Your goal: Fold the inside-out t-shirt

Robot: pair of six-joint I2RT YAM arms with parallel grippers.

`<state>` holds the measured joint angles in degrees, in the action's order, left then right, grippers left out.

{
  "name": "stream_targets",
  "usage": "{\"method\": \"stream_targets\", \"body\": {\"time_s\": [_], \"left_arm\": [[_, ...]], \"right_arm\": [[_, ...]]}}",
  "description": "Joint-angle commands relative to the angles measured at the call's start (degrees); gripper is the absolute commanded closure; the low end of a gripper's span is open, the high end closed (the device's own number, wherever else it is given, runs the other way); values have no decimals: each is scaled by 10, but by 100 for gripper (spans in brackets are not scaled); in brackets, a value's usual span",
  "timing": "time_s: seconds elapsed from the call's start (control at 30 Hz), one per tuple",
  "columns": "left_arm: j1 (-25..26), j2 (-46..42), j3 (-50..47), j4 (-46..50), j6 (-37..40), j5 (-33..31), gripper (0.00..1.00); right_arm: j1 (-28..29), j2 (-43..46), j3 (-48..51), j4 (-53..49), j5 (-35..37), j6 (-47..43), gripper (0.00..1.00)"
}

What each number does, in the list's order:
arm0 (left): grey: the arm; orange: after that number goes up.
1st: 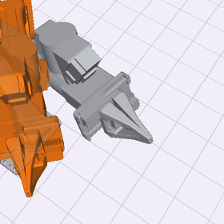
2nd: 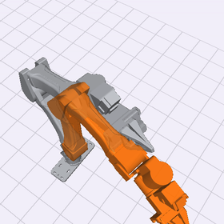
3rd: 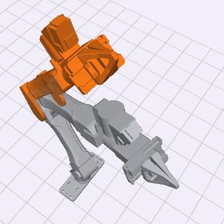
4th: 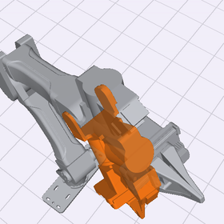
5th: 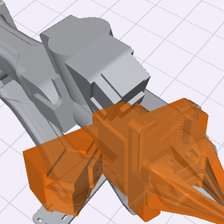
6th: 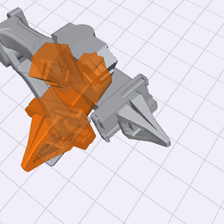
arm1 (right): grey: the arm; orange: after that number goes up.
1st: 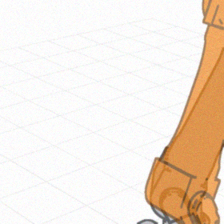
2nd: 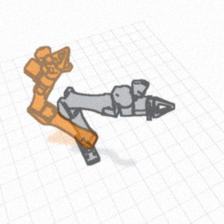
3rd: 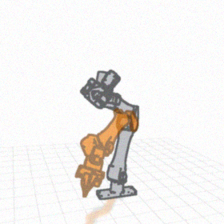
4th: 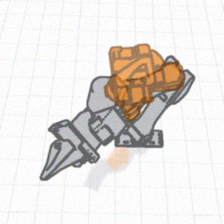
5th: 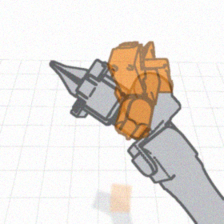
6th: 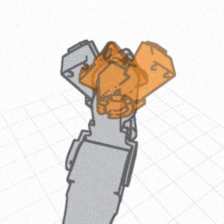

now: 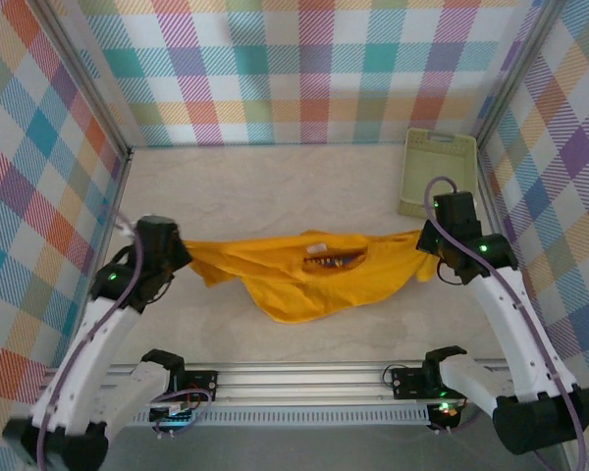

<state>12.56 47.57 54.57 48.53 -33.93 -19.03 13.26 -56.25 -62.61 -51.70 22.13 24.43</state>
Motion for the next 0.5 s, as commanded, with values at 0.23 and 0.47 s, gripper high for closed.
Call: {"method": "stream_targets", "body": {"time_s": [0.23,0.47], "left_arm": [[-128,129,-54,-20,31,160,100],[-128,104,29,1,40,201,100]], "right_arm": [[-2,-27,54,60,-122,-13,100],[-2,-20,-37,50,-135,-31,100]]}}
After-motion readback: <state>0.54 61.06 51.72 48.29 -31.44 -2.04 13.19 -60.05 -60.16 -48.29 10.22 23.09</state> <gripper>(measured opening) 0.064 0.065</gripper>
